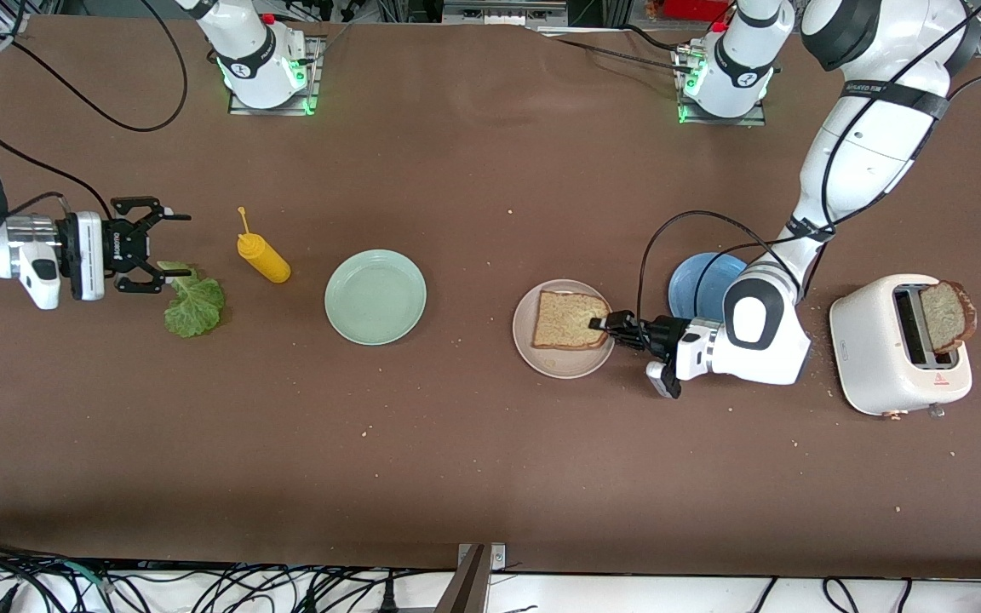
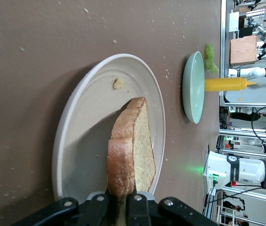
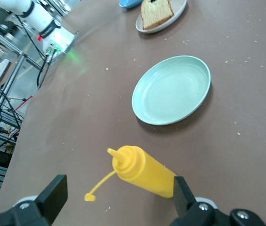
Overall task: Make sandwich in beige plate with both arms
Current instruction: 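Carry the bread onto the beige plate and release it, then grasp the yellow bottle with the right gripper while the left gripper withdraws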
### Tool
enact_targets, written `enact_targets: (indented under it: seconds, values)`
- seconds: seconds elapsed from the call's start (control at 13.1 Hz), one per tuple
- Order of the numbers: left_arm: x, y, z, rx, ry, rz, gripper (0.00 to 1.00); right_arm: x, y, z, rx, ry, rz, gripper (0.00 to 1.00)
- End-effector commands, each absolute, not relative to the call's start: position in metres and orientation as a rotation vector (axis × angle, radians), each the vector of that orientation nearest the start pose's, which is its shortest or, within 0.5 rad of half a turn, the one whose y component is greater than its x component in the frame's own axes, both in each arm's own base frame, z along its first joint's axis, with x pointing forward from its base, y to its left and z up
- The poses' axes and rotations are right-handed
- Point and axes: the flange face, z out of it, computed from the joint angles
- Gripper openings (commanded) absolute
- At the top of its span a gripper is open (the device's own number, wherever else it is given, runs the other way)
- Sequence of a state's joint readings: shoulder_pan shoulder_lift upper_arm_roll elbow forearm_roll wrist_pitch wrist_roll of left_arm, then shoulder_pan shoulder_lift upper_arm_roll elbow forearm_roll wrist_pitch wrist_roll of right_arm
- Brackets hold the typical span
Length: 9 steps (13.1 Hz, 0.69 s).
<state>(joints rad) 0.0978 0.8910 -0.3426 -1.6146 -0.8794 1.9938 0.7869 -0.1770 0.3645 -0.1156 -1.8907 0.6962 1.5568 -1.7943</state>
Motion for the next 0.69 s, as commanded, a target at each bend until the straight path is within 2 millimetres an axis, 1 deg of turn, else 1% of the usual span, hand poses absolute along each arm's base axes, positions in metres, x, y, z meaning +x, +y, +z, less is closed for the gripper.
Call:
enact_targets:
  seconds: [0.0, 0.08, 0.15, 0.23, 0.3, 0.38, 0.53, 0.61]
  values:
    - [0.614, -0.193, 0.137, 2.02, -0.401, -0.194, 0.0, 0.539, -0.095, 0.274, -1.716, -1.317, -0.37, 0.99]
    - [0.613, -0.194, 0.138, 2.019, -0.401, -0.195, 0.0, 0.533, -0.093, 0.259, -1.683, -1.314, -0.407, 0.99]
    - [0.614, -0.194, 0.137, 2.02, -0.401, -0.194, 0.11, 0.529, -0.093, 0.25, -1.657, -1.328, -0.442, 0.99]
    - [0.614, -0.195, 0.139, 2.018, -0.403, -0.193, 0.33, 0.528, -0.091, 0.239, -1.623, -1.354, -0.485, 0.99]
    - [0.615, -0.197, 0.145, 2.019, -0.412, -0.184, 0.66, 0.527, -0.091, 0.227, -1.592, -1.365, -0.517, 0.99]
    - [0.617, -0.198, 0.152, 2.021, -0.424, -0.176, 1.0, 0.524, -0.095, 0.215, -1.574, -1.366, -0.537, 0.99]
    - [0.622, -0.2, 0.173, 2.033, -0.461, -0.149, 1.0, 0.517, -0.101, 0.186, -1.541, -1.372, -0.563, 0.99]
    - [0.623, -0.204, 0.182, 2.054, -0.512, -0.145, 1.0, 0.514, -0.105, 0.173, -1.531, -1.381, -0.581, 0.99]
